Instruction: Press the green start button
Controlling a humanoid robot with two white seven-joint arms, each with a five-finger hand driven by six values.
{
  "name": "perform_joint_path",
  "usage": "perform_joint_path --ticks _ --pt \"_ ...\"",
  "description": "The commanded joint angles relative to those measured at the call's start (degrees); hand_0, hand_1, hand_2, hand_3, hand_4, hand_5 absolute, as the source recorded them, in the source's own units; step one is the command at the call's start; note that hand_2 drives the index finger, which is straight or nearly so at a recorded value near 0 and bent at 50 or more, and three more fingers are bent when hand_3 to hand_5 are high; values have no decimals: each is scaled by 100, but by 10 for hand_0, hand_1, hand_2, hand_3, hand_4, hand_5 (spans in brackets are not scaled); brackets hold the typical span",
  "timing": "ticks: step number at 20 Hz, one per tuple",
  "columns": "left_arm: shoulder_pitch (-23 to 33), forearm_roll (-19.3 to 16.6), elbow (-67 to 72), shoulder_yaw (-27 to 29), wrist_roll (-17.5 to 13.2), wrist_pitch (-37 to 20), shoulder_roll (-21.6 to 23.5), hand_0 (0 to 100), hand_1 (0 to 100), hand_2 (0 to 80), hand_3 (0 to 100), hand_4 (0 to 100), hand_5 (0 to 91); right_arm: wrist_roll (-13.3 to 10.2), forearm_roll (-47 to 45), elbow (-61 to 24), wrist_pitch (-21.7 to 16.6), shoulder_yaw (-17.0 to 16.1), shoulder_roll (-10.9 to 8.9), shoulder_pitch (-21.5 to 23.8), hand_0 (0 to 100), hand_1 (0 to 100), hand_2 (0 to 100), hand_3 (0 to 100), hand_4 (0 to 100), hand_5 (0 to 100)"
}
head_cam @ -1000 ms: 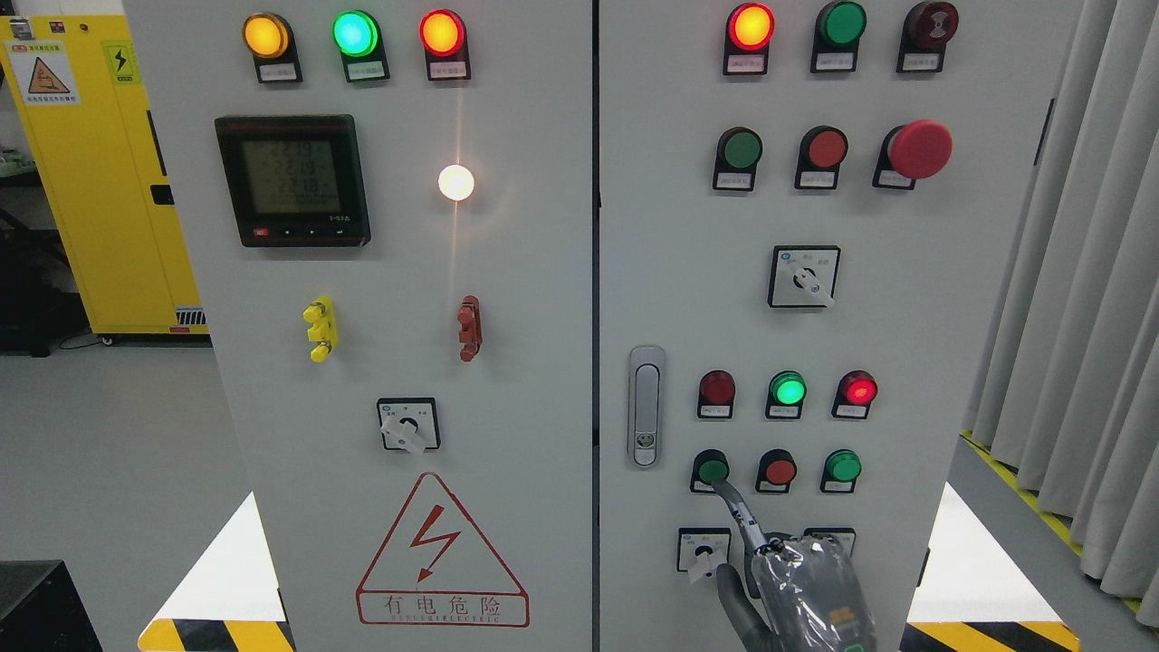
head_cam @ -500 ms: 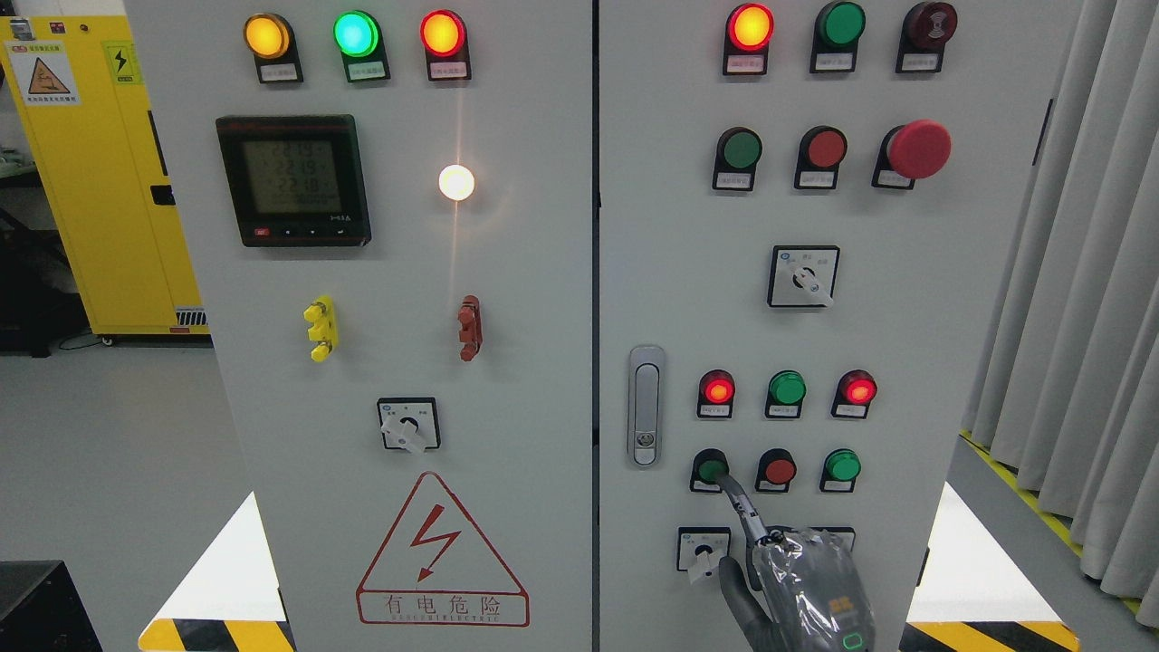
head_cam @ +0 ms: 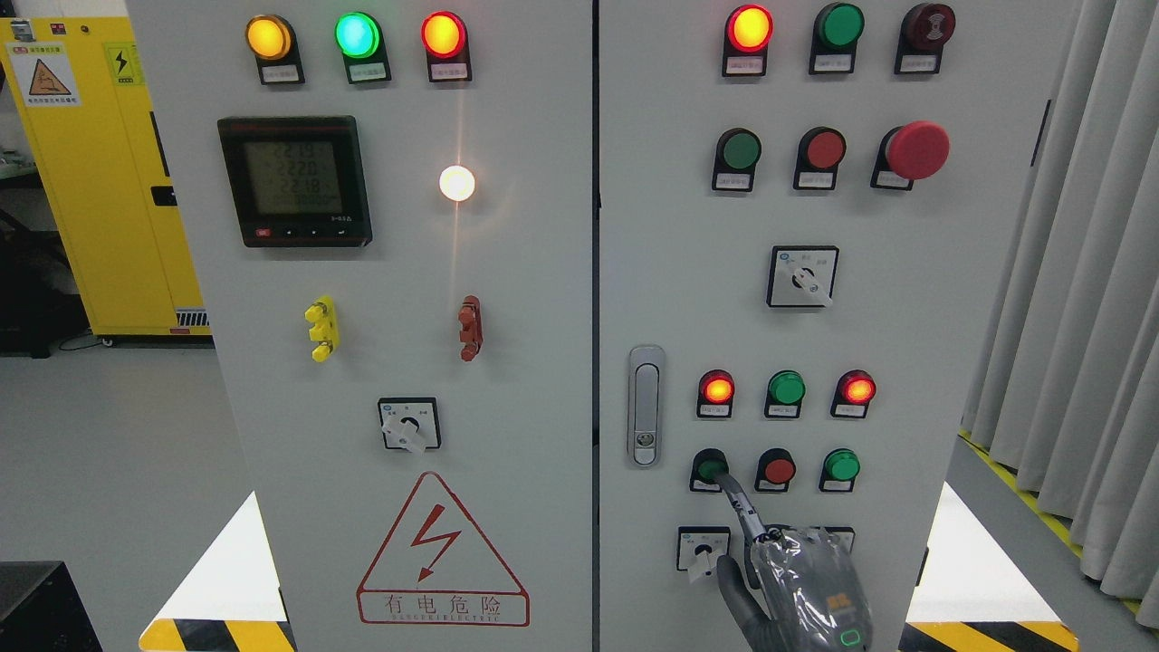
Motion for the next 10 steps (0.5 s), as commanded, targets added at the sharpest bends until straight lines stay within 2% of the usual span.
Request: perform_joint_path --ticks 1,6,10 --pt "-2 0 4 0 2 4 0 120 556 0 0 0 0 4 -15 1 9 -1 -61 16 680 949 0 937 967 1000" --pt "-2 0 4 0 2 4 0 120 556 0 0 0 0 -162 -76 -280 -35 -1 -43 103 680 949 0 934 962 1000" --pt "-2 0 -5 0 2 4 0 120 556 0 0 0 0 -575 -988 -403 -123 139 -34 183 700 934 0 918 957 1000"
